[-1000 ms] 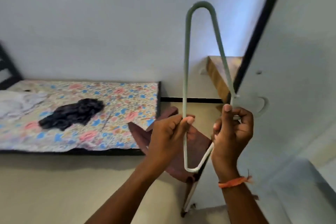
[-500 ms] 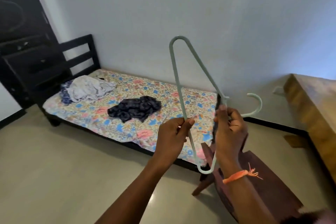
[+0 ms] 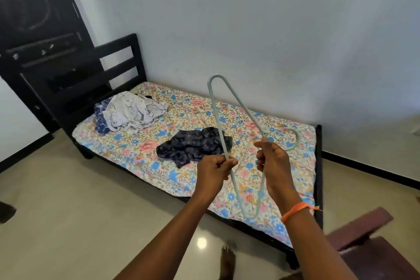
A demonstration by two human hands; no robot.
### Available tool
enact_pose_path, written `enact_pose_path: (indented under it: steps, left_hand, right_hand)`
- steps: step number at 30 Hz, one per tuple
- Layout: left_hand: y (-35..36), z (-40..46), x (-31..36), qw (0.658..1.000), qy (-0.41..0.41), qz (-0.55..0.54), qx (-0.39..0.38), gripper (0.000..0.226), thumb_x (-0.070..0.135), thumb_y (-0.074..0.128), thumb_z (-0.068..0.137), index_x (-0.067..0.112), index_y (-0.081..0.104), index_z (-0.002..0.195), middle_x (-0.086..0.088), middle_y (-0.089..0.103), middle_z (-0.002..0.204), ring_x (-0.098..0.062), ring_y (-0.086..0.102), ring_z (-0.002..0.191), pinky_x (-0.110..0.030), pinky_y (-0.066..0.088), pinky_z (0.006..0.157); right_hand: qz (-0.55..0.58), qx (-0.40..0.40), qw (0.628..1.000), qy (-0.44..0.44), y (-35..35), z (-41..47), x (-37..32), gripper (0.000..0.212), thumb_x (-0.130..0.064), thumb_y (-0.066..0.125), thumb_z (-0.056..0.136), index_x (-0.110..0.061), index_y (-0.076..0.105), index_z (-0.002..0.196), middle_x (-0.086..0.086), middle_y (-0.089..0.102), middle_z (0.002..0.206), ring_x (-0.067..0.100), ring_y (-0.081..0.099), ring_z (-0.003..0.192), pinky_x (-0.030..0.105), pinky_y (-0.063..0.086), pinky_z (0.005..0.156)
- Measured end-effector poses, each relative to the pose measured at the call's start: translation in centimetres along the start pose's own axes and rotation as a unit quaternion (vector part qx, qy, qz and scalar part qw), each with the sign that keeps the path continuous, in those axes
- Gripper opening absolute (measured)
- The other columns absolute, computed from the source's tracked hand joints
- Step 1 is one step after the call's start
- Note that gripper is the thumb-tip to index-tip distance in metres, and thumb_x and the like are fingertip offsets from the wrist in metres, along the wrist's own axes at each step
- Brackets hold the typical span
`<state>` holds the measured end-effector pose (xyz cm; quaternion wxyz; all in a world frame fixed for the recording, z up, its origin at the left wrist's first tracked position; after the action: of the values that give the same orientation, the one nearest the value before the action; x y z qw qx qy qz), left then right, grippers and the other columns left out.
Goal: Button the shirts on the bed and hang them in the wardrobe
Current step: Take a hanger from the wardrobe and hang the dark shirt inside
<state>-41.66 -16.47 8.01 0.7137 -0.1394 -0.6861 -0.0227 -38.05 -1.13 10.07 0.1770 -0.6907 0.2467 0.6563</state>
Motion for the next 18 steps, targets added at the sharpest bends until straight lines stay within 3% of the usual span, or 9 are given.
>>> enact_pose_path:
  steps: [4,6,9,13,18]
  left_hand:
    - [-1.1,9.8,-3.0,0.999,-0.037,0.026,-0.005,0.029,0.024,0.071,0.090,-0.002,0.070,0.076,-0.015,0.065,0.067,-0.015,0.061,0.056,-0.027,0.055,0.057]
    - [-1.8,14.9,-4.0,0.997,-0.066,0.031,-0.009,0.029,0.028,0.068,0.093,0.003,0.071,0.078,-0.019,0.066,0.070,-0.023,0.062,0.059,-0.034,0.057,0.060]
    - [-3.4,22.7,-5.1,0.992,-0.119,0.045,0.004,0.038,0.032,0.058,0.099,-0.001,0.071,0.087,-0.025,0.062,0.070,-0.025,0.058,0.056,-0.035,0.052,0.055]
    - [-5.7,32.2,-7.9,0.982,-0.164,0.090,0.010,0.034,0.027,0.055,0.101,0.004,0.071,0.082,-0.006,0.055,0.055,-0.020,0.053,0.049,-0.028,0.044,0.051]
    - [-6.7,44.6,-13.8,0.967,-0.206,0.146,-0.037,0.034,0.021,0.056,0.099,-0.003,0.065,0.077,-0.005,0.052,0.056,-0.019,0.046,0.046,-0.027,0.041,0.050]
  right_hand:
    - [-0.001,0.015,1.000,0.026,4.9,9.5,2.3,0.035,-0.038,0.055,0.100,-0.010,0.067,0.081,0.002,0.034,0.061,0.014,0.030,0.054,0.029,0.028,0.052]
    - [0.001,0.031,0.998,0.045,7.4,14.5,2.9,0.037,-0.037,0.055,0.100,-0.010,0.063,0.076,0.002,0.032,0.060,0.015,0.028,0.054,0.031,0.025,0.052]
    - [0.020,0.043,0.997,0.065,11.0,21.6,3.6,0.037,-0.035,0.055,0.100,-0.011,0.058,0.072,0.002,0.032,0.059,0.014,0.026,0.053,0.032,0.022,0.053]
    - [-0.004,0.069,0.993,0.099,16.3,30.5,5.6,0.039,-0.040,0.056,0.099,-0.014,0.059,0.070,0.002,0.037,0.059,0.015,0.029,0.052,0.031,0.024,0.052]
    - [-0.050,0.062,0.986,0.148,22.3,41.2,10.8,0.040,-0.041,0.050,0.101,-0.016,0.047,0.070,0.002,0.034,0.062,0.014,0.028,0.053,0.029,0.025,0.051]
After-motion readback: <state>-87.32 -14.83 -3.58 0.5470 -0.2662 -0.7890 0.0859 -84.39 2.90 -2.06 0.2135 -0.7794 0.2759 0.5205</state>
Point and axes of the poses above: each hand's wrist, its own z-axis towards the middle knuckle, its own y-axis out of the palm, x = y × z, the point moved 1 cm from there along z, towards the middle knuckle
